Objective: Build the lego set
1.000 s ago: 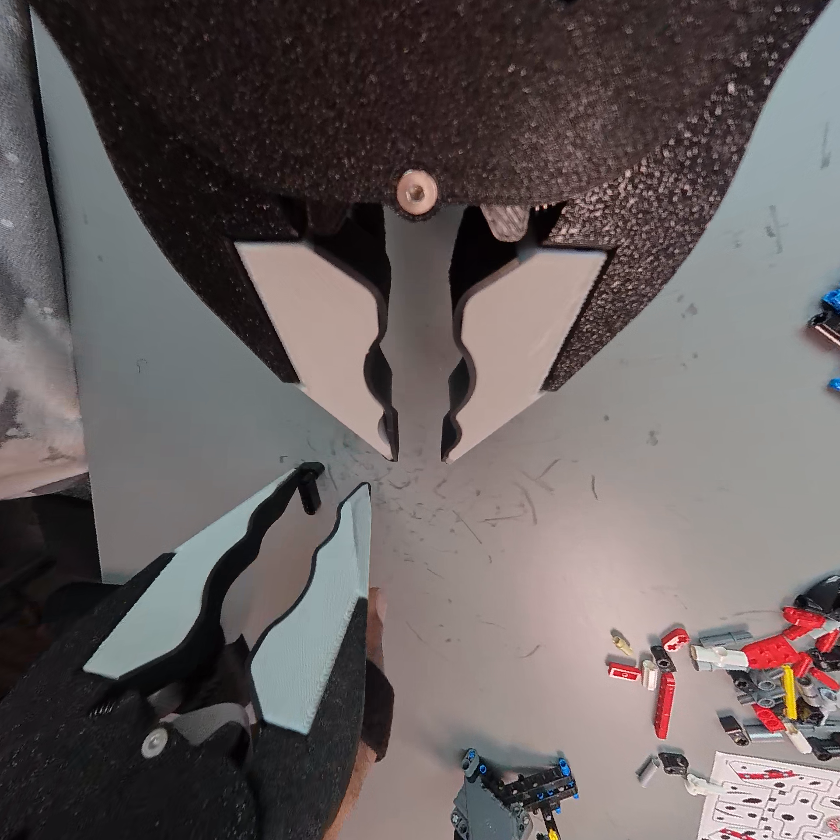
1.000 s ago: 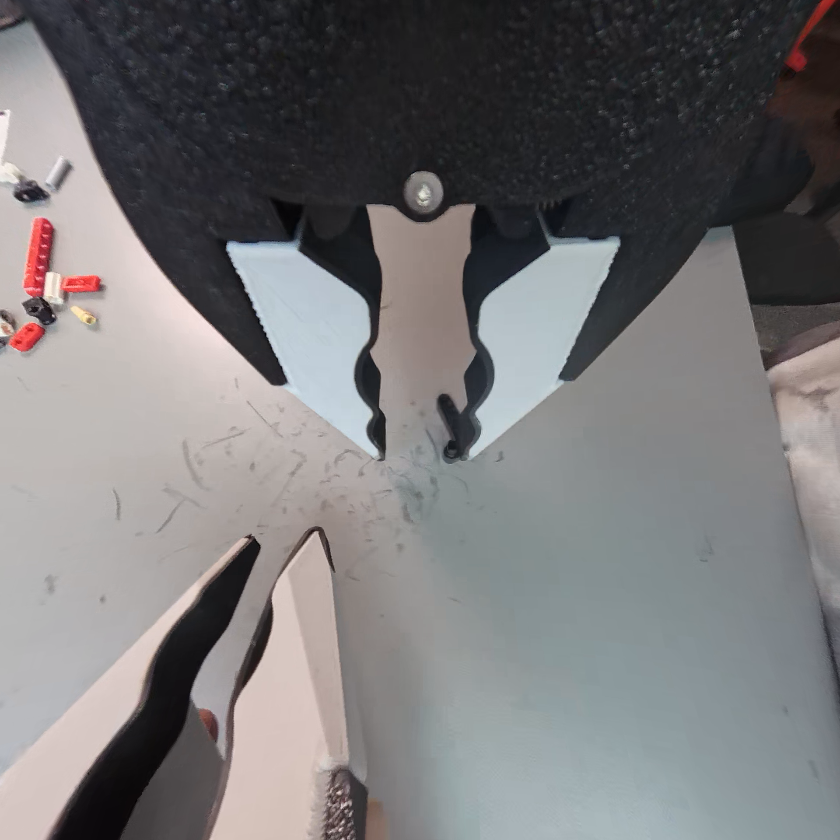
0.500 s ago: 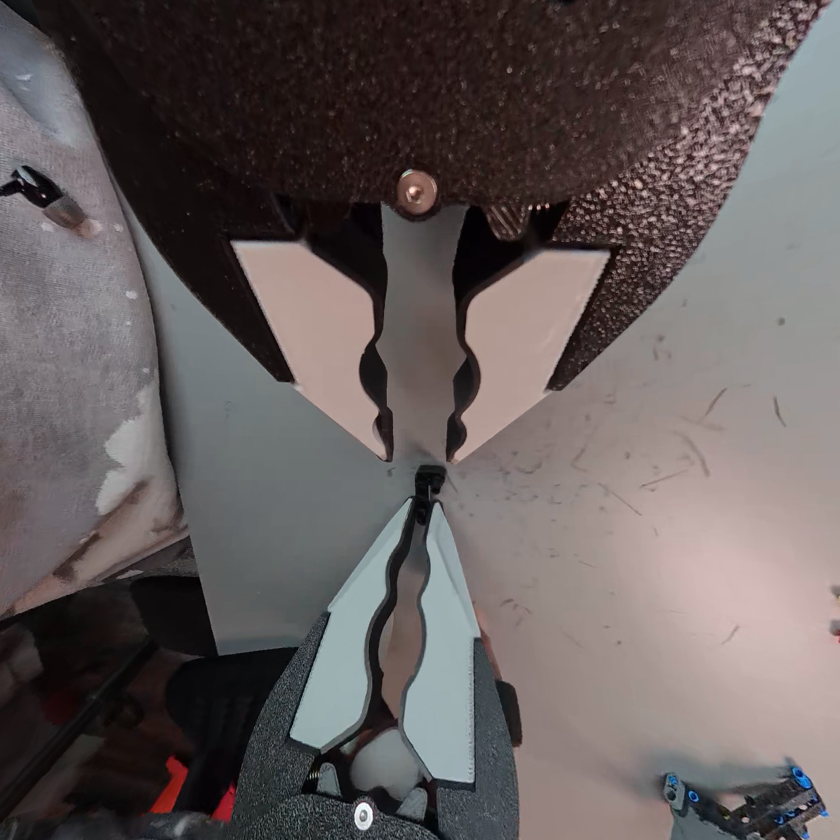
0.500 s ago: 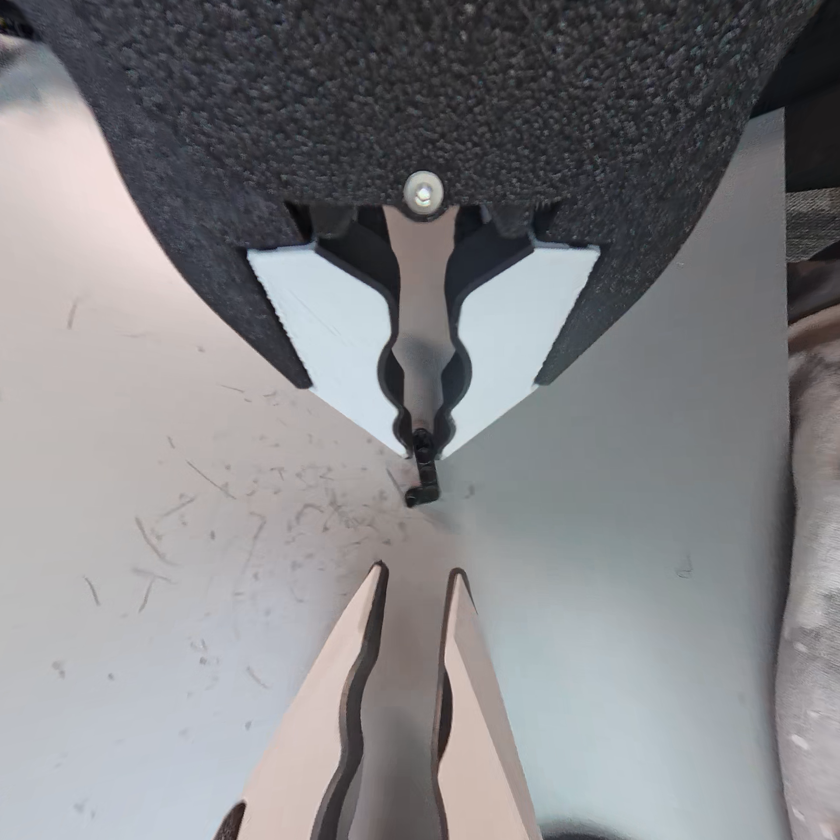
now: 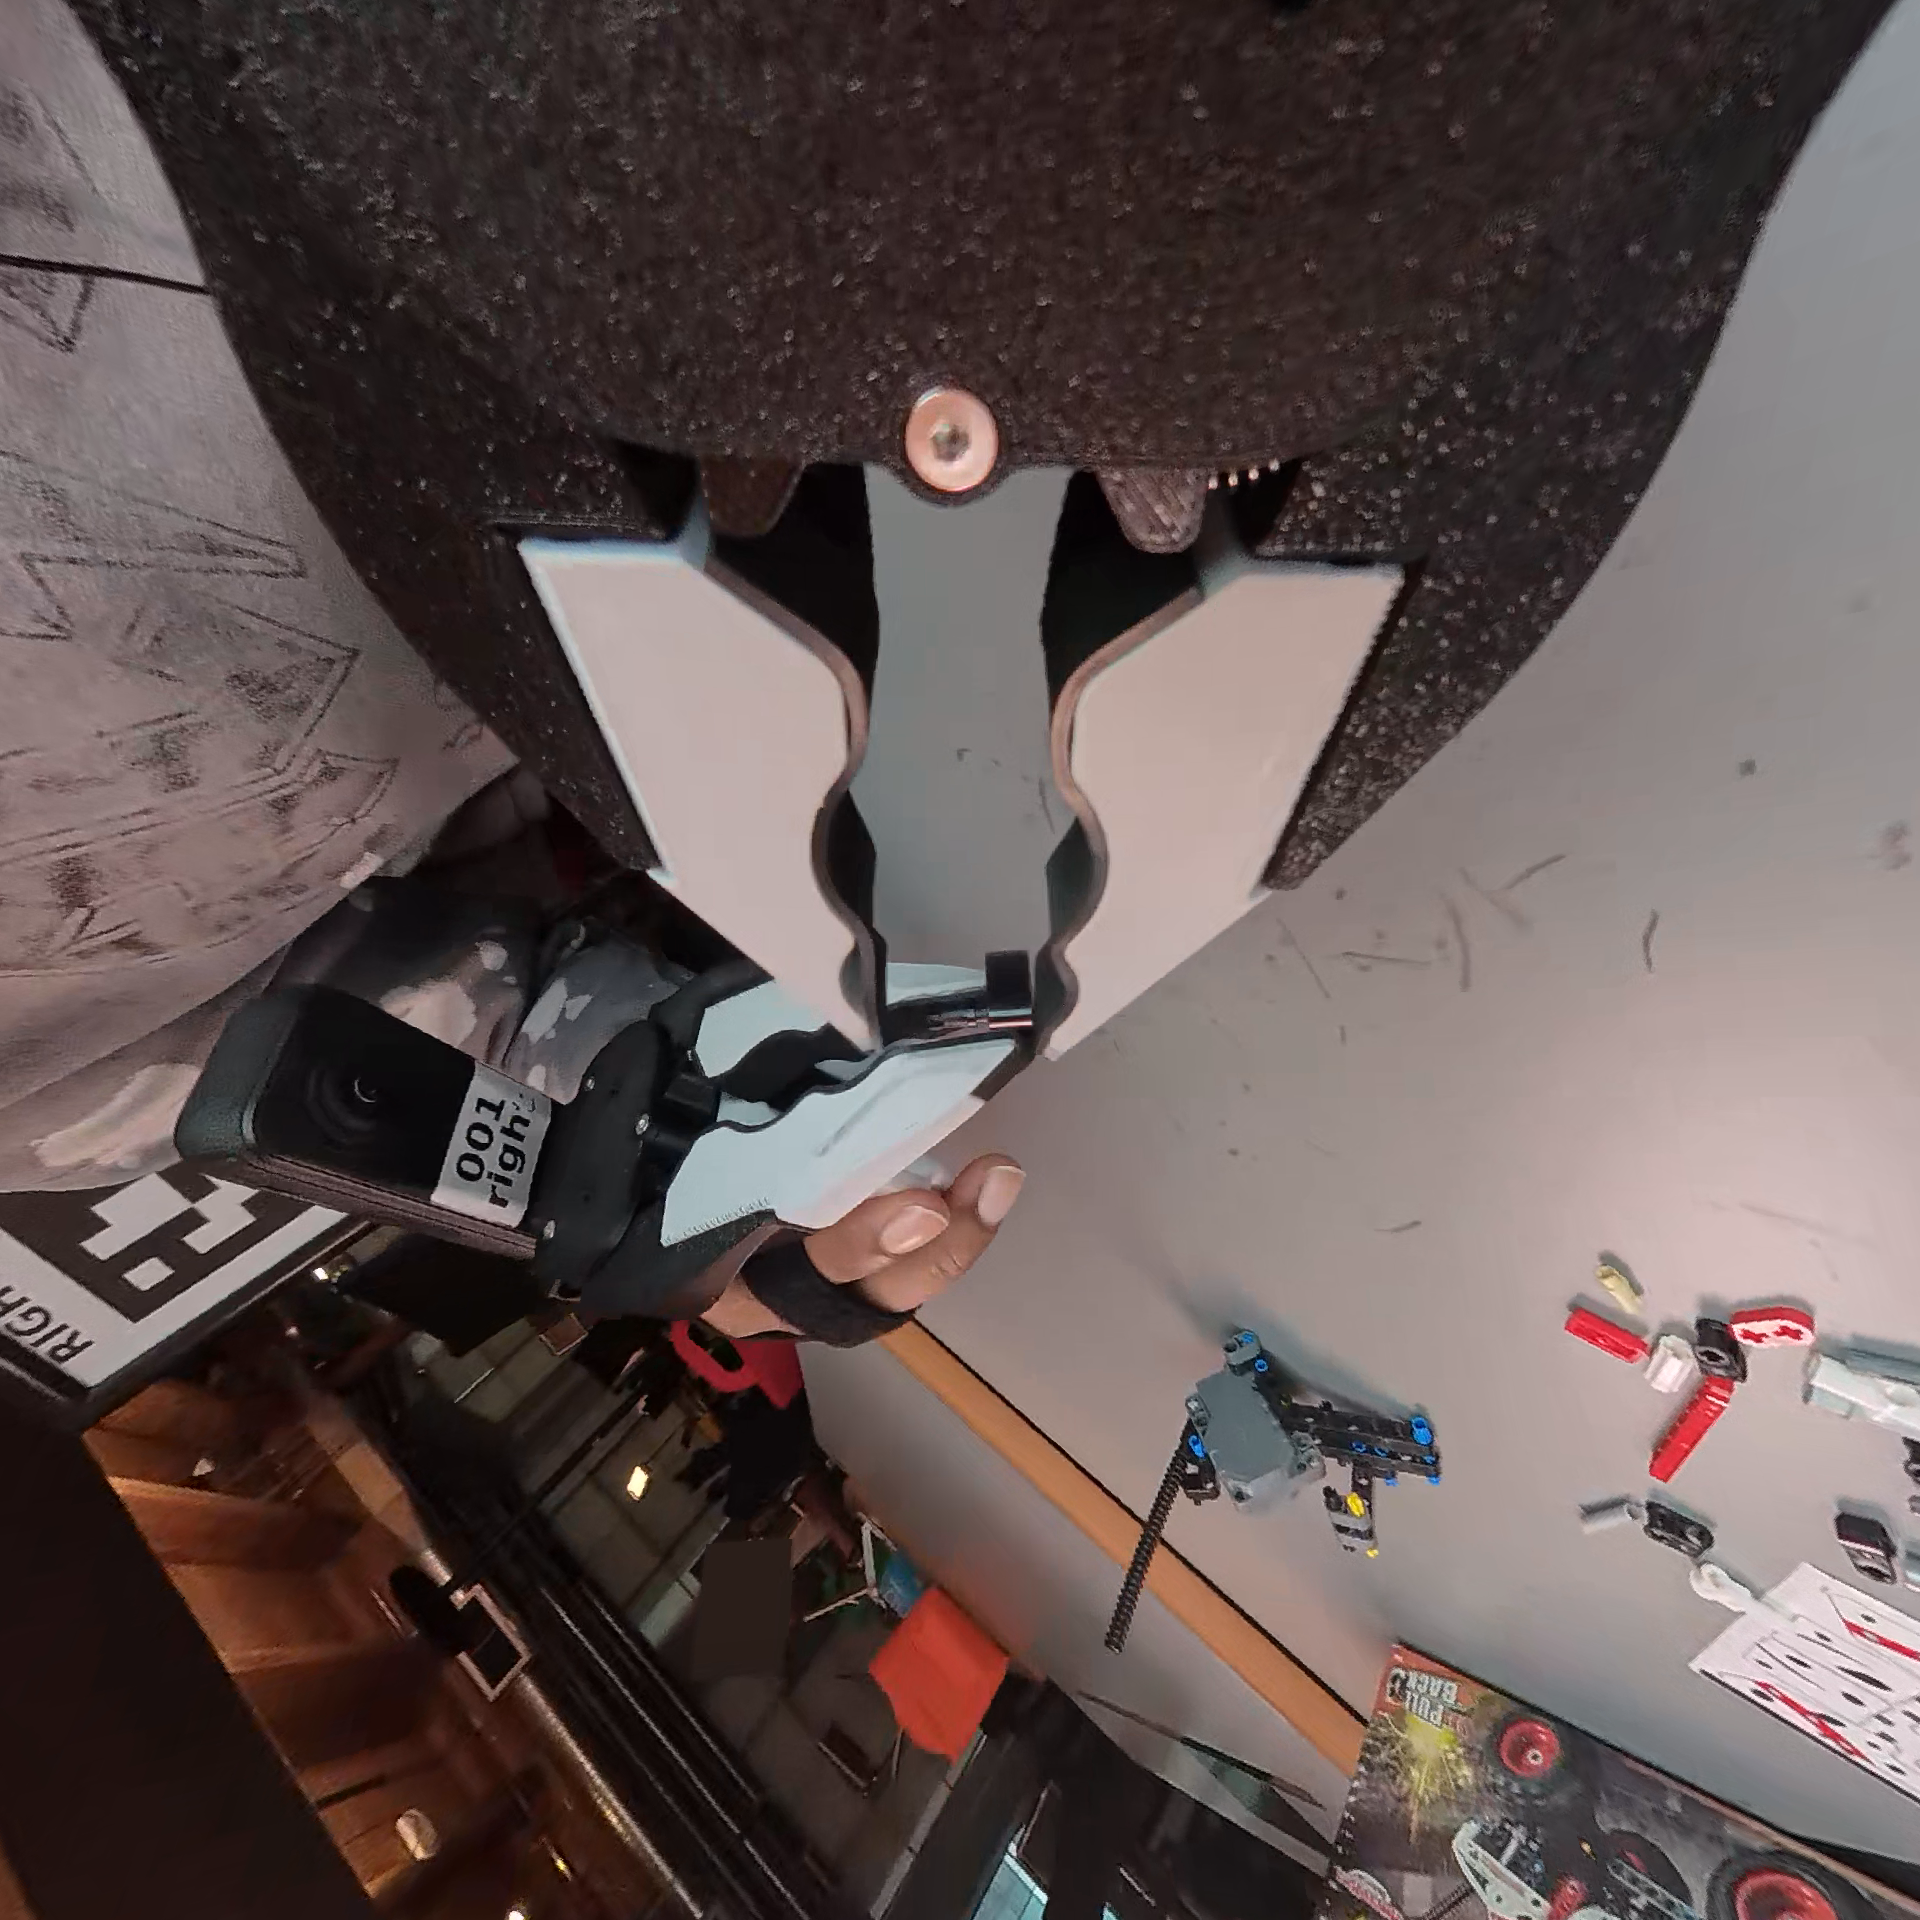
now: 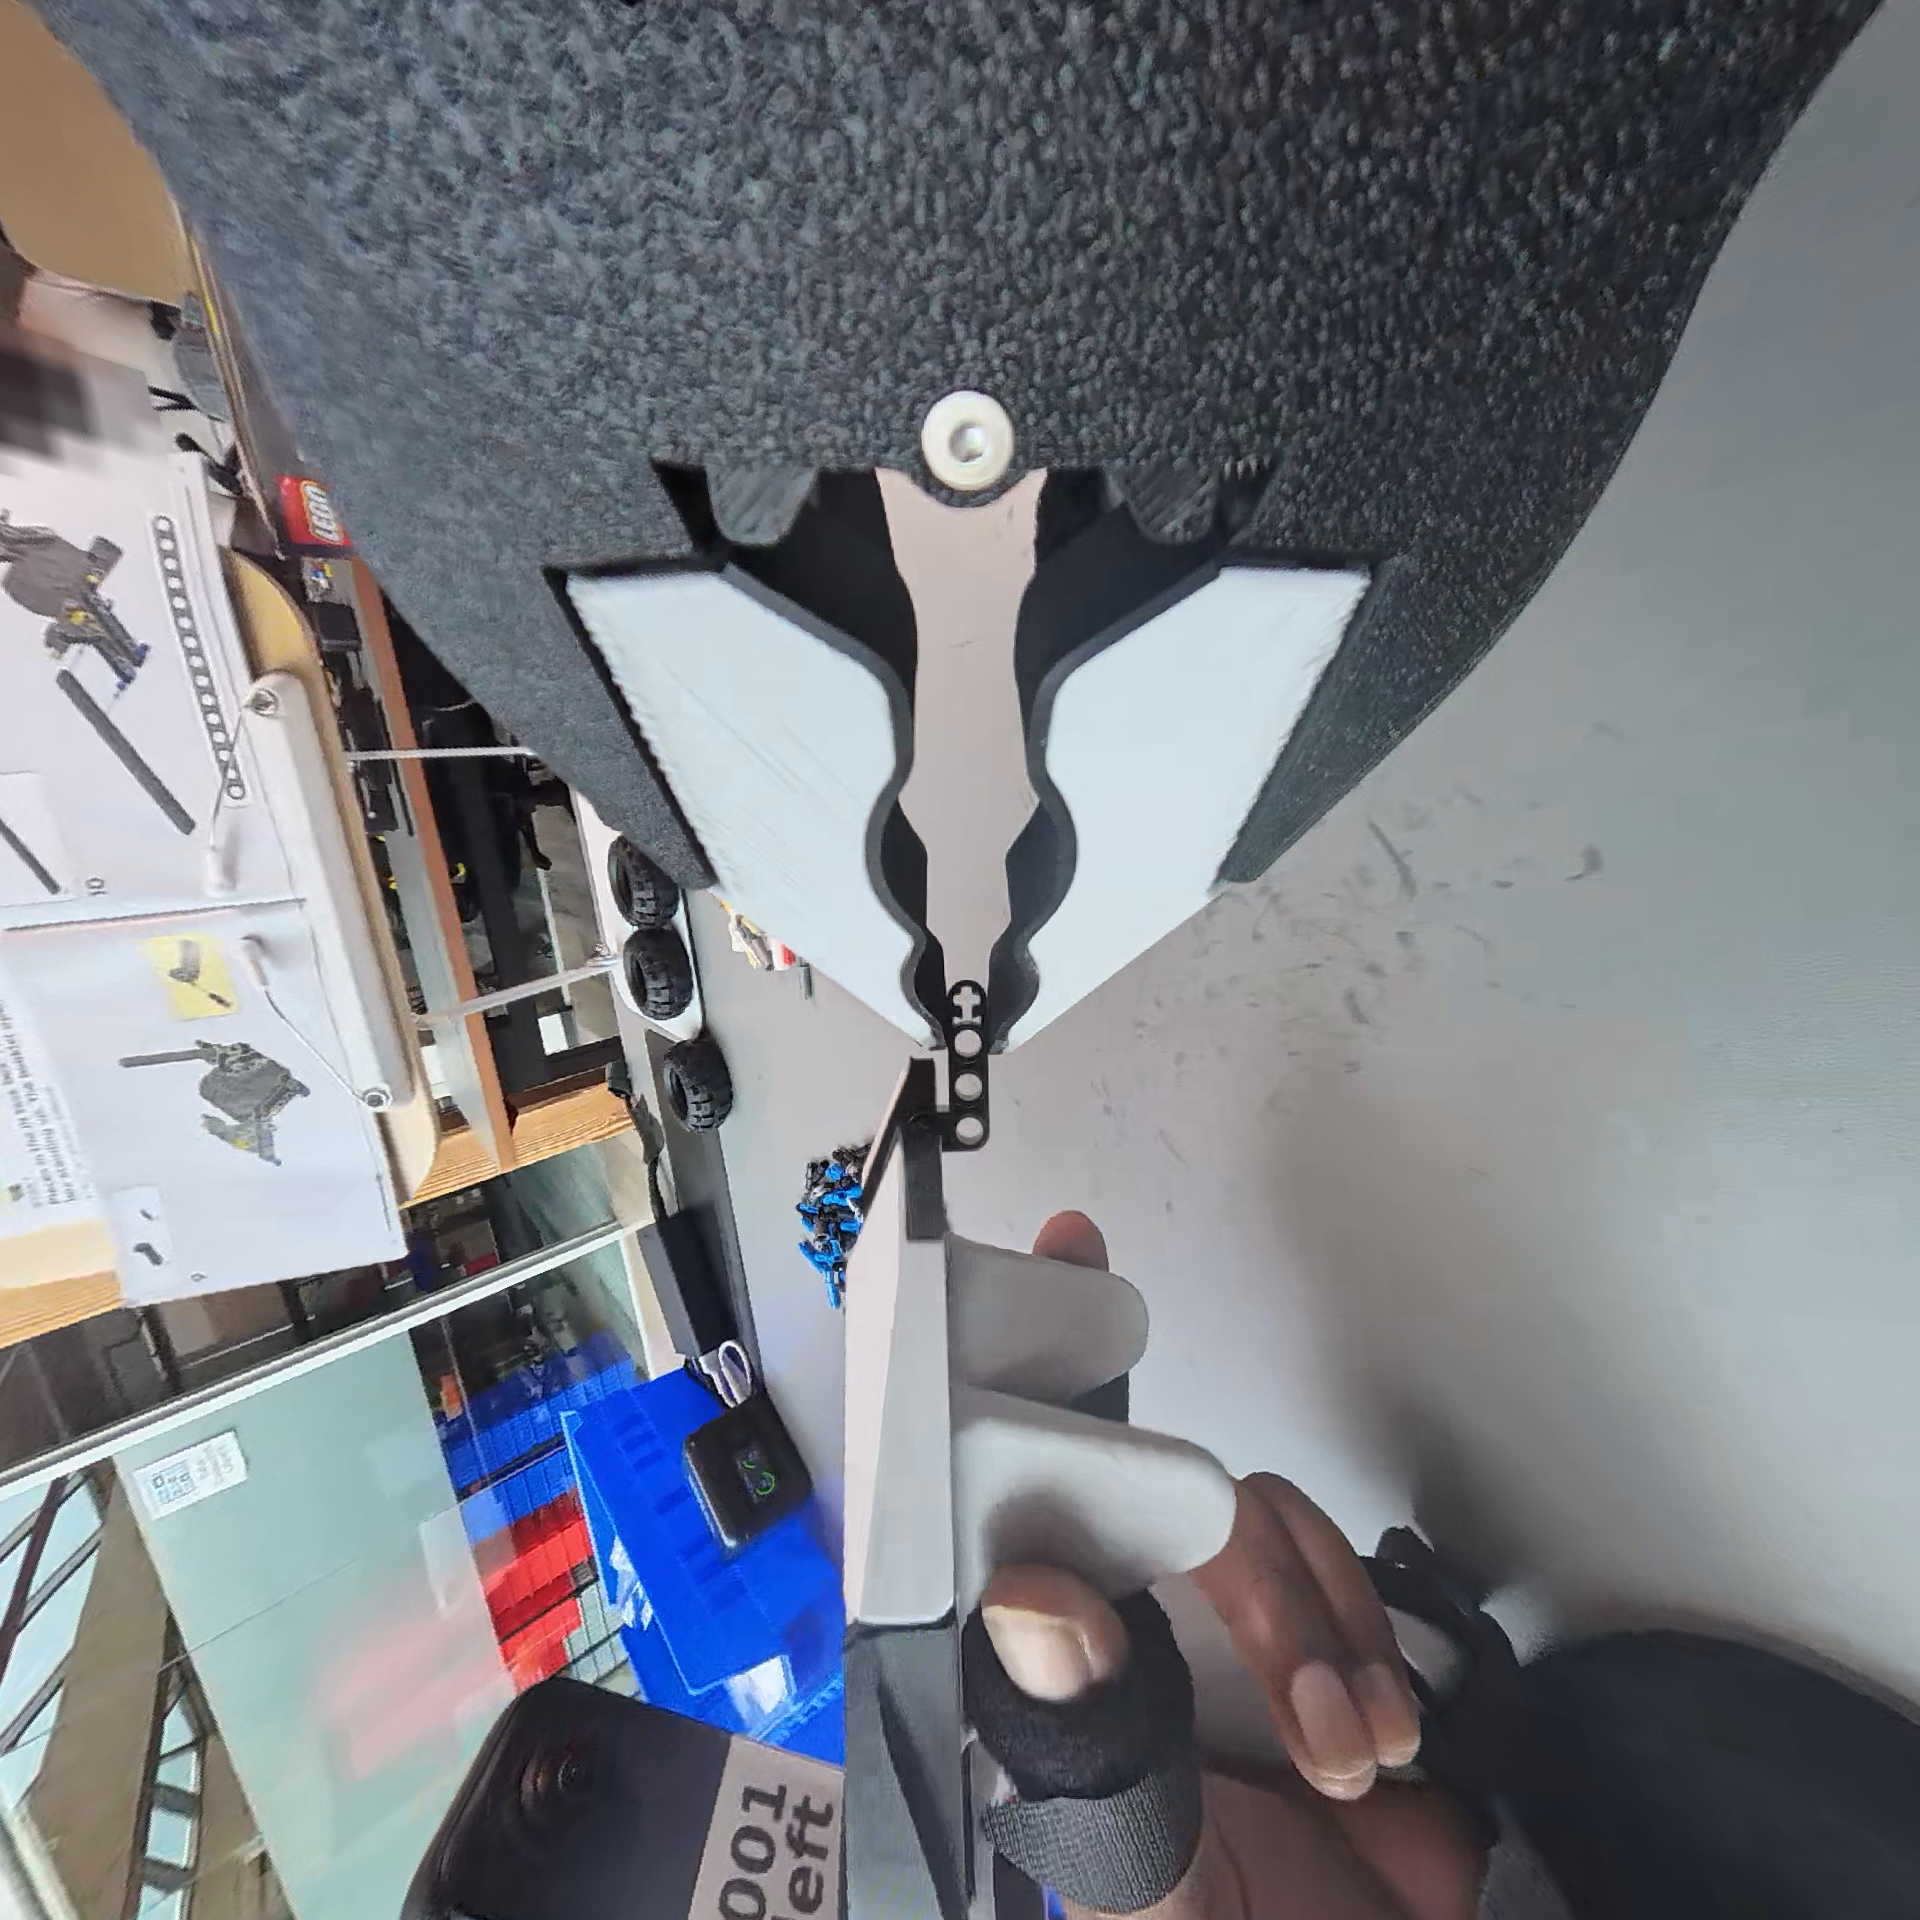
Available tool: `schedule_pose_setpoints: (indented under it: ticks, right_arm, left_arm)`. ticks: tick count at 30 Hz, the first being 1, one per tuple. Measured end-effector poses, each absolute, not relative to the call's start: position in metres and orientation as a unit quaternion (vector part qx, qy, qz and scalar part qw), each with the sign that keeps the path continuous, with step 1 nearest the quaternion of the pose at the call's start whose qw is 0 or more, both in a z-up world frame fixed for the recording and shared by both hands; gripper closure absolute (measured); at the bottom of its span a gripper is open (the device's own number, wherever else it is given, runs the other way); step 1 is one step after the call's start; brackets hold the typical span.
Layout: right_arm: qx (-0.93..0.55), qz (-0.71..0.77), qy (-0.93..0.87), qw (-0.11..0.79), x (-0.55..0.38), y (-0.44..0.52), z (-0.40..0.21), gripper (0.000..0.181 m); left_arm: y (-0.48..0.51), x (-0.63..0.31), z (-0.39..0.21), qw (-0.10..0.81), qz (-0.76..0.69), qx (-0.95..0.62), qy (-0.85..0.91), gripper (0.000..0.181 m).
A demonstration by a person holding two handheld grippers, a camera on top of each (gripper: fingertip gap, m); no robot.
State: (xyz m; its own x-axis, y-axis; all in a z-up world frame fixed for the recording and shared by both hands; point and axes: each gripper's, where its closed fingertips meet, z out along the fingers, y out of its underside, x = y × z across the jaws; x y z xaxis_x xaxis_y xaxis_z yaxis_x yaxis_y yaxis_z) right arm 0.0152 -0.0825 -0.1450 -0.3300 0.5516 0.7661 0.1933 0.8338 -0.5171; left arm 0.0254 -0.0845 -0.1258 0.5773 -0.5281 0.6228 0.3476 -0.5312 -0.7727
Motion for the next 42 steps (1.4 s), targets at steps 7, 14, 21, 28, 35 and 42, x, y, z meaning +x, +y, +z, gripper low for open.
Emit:
schedule_pose_setpoints:
  ticks: [7, 14, 21, 28, 35, 42]
  right_arm:
    - [-0.195, 0.164, -0.77, 0.585, 0.014, -0.083, -0.134, 0.173]
    - [-0.137, 0.147, -0.726, 0.658, 0.019, -0.084, -0.122, 0.174]
    - [-0.099, 0.137, -0.692, 0.702, 0.022, -0.089, -0.114, 0.174]
    - [-0.084, 0.141, -0.671, 0.723, 0.023, -0.093, -0.107, 0.173]
    - [-0.198, 0.27, -0.689, 0.642, 0.02, -0.082, -0.117, 0.174]
    - [-0.325, 0.474, -0.714, 0.399, 0.028, -0.091, -0.128, 0.174]
  left_arm:
    - [-0.084, 0.026, -0.119, 0.523, -0.368, -0.758, 0.126, 0.166]
    - [-0.086, 0.032, -0.109, 0.568, -0.324, -0.736, 0.173, 0.166]
    - [-0.091, 0.035, -0.102, 0.593, -0.292, -0.721, 0.209, 0.166]
    - [-0.095, 0.038, -0.095, 0.627, -0.239, -0.697, 0.255, 0.165]
    - [-0.095, 0.028, -0.108, 0.625, -0.194, -0.706, 0.27, 0.143]
    - [-0.089, 0.024, -0.124, 0.601, -0.161, -0.729, 0.286, 0.147]
